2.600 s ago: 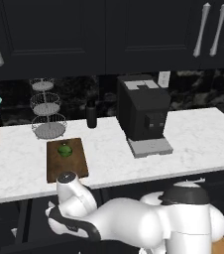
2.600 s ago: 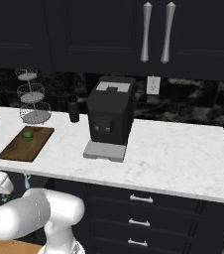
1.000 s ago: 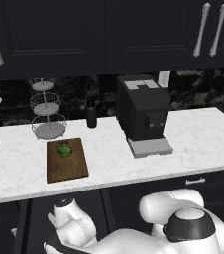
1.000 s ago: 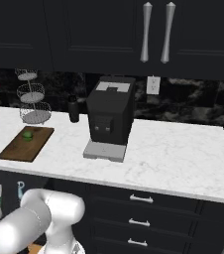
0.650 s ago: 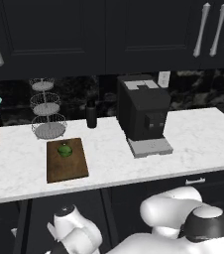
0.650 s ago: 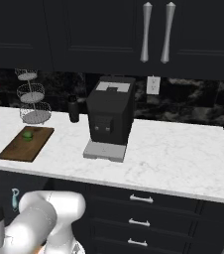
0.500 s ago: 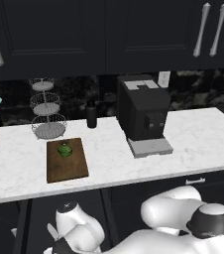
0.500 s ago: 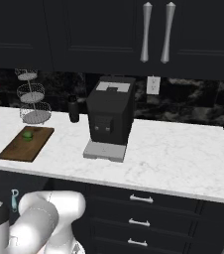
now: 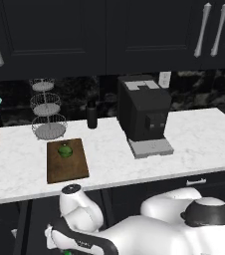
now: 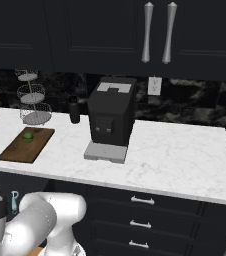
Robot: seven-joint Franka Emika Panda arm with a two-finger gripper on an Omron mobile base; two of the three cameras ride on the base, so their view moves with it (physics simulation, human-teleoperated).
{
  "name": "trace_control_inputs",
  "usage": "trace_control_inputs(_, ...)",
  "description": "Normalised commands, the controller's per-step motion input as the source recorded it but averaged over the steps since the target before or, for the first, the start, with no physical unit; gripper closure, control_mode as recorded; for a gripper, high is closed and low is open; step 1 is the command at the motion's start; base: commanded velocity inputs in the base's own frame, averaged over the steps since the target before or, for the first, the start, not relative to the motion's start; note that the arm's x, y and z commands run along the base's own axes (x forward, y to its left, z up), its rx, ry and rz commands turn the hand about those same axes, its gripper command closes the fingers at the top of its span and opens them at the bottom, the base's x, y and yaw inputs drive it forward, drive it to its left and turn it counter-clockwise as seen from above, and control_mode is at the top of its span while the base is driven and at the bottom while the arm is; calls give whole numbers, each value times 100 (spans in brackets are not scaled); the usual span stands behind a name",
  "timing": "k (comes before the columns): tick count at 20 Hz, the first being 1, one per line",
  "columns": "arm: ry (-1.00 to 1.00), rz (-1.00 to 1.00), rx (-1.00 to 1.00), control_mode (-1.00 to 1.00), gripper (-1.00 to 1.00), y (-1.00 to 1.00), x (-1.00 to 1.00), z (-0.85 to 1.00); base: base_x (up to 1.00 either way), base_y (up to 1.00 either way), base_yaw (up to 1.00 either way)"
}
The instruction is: Place the appropriate cutting tool for cutting the avocado skin on the cutting board.
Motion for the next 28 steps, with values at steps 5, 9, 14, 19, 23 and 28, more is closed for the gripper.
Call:
trace_control_inputs(5, 4, 2, -1, -100, -100, 27, 37, -1, 0, 0, 0)
trace_control_inputs(9, 1, 4, 0, -100, -100, 1, 10, -23, 0, 0, 0)
trace_control_inputs(14, 0, 4, 0, -100, -100, 3, 0, -23, 0, 0, 0)
trace_control_inputs(19, 0, 4, 0, -100, -100, 0, 3, -16, 0, 0, 0)
trace_control_inputs(23, 0, 4, 0, -100, -100, 1, 9, -23, 0, 0, 0)
trace_control_inputs(28, 0, 1, 0, -100, -100, 11, 14, -27, 0, 0, 0)
